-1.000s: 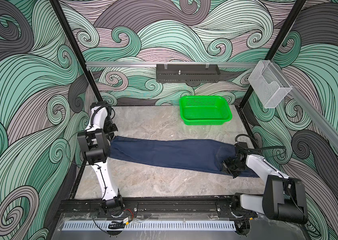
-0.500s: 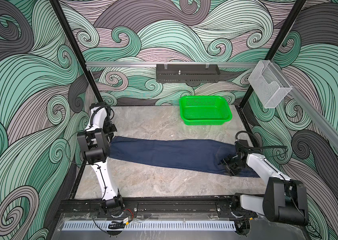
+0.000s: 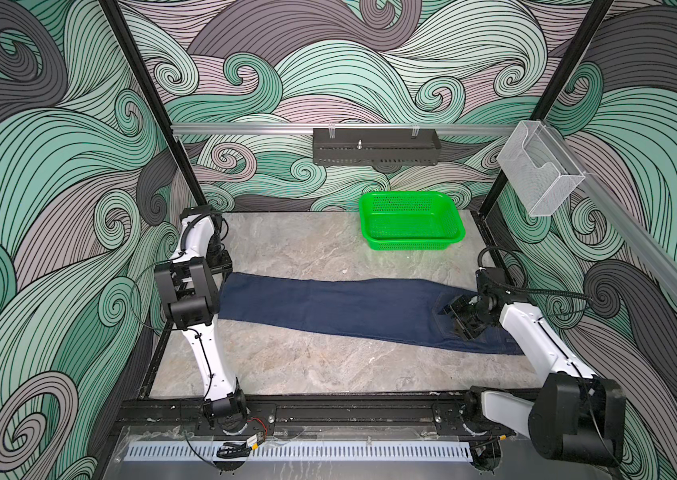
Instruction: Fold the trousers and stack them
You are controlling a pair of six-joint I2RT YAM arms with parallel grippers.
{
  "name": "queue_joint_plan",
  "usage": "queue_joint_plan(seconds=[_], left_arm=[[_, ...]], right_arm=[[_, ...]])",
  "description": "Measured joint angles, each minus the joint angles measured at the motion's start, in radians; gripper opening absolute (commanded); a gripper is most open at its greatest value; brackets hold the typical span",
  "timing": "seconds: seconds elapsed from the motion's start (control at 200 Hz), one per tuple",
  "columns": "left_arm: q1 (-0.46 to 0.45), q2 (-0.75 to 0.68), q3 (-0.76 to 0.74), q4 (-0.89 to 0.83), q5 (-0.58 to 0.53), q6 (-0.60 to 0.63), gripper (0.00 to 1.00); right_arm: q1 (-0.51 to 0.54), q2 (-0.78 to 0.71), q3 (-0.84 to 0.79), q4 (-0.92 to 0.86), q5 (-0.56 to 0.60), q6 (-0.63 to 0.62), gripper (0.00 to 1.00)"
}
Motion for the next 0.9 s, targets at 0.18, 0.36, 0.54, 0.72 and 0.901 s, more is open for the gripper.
queue_joint_plan(seconds=[0.18, 0.36, 0.54, 0.72, 0.901], left_arm=[[0.0, 0.0, 0.022, 0.006, 0.027, 0.006, 0.65], [0.0, 0.0, 0.018, 0.054, 0.063, 0.018, 0.66], [0.009, -0.035, -0.074, 0.17, 0.099, 0.044, 0.68], [0.064, -0.061, -0.122, 0.24, 0.226, 0.083, 0.78], [0.148, -0.062, -0.14, 0.295, 0.348, 0.126, 0.85]], right_arm=[[0.018, 0.012, 0.047, -0.02, -0.014, -0.017, 0.69], [0.037, 0.034, 0.108, -0.026, 0.01, -0.064, 0.71], [0.039, 0.122, 0.124, 0.013, 0.076, -0.134, 0.7], [0.041, 0.28, 0.124, 0.084, 0.104, -0.176, 0.69], [0.069, 0.372, 0.123, 0.14, 0.106, -0.183, 0.68]])
